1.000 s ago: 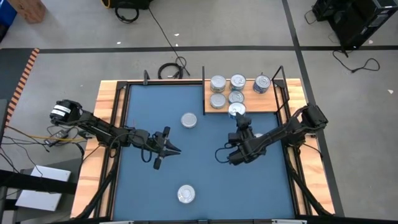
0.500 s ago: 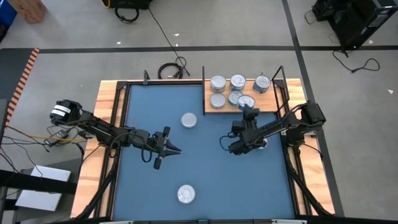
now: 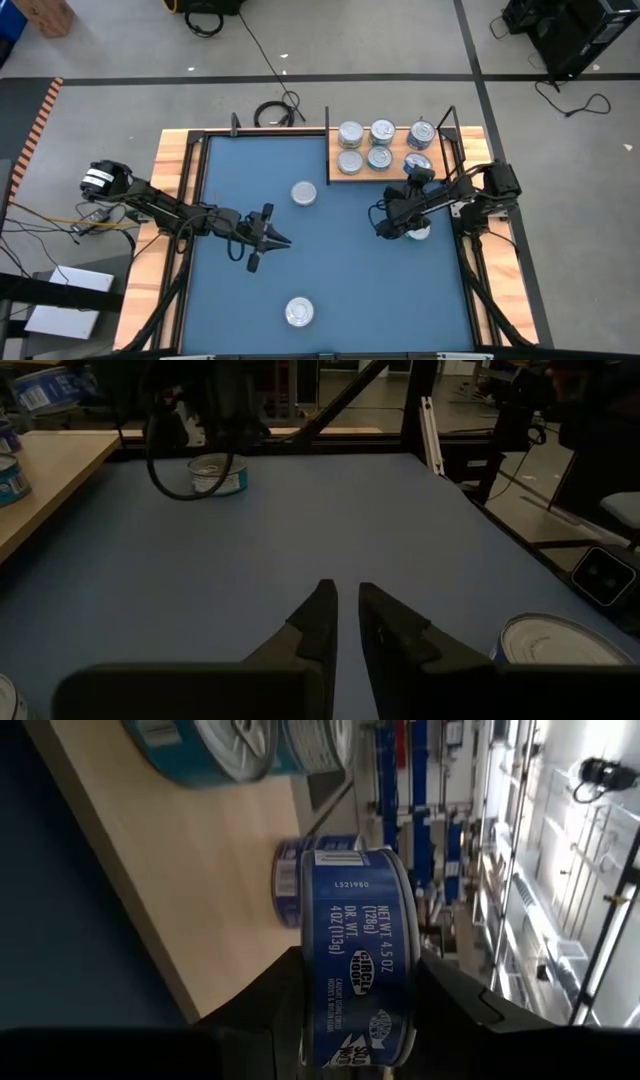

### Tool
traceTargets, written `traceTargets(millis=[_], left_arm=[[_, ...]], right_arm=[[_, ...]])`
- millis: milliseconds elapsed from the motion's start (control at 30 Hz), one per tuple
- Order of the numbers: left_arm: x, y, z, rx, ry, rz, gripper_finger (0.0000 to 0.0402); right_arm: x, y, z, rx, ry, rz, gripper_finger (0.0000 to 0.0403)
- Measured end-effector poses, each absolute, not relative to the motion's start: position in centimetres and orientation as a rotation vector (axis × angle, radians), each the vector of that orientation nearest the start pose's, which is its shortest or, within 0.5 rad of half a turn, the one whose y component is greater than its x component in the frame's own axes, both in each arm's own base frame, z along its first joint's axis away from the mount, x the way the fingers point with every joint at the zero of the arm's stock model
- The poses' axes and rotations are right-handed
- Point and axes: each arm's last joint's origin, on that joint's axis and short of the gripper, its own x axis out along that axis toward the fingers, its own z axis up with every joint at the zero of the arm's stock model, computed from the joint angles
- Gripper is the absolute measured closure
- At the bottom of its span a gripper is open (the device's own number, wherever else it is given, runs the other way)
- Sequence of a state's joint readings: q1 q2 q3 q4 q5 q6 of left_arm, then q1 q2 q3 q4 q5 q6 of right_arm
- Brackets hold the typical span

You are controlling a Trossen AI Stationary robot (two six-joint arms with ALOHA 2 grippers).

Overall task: Stack canned seafood by type on shelf
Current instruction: Put the blue tuna can on the shelf

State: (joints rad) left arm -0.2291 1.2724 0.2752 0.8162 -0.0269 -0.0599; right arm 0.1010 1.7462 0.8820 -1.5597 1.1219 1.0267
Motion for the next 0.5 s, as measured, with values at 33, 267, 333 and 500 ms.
traceTargets(millis=[33,267,333,500], left_arm=[[21.5,-4.9,16.5,-0.037,0.186,-0.196,0.0351],[21.5,-4.9,16.5,-0.039,0.184,-0.196,0.0351],[21.5,-4.9,16.5,-0.046,0.184,-0.195,0.0351],[21.5,-4.9,16.5,-0.06,0.185,-0.194,0.0351]], right_arm=[[21.1,-0.6,16.3,-0.75,1.403,-1.261,0.0254],[21.1,-2.0,16.3,-0.707,1.45,-1.304,0.0254],[21.0,-2.6,16.2,-0.682,1.472,-1.319,0.0254],[20.7,-4.0,16.1,-0.577,1.542,-1.376,0.0254]])
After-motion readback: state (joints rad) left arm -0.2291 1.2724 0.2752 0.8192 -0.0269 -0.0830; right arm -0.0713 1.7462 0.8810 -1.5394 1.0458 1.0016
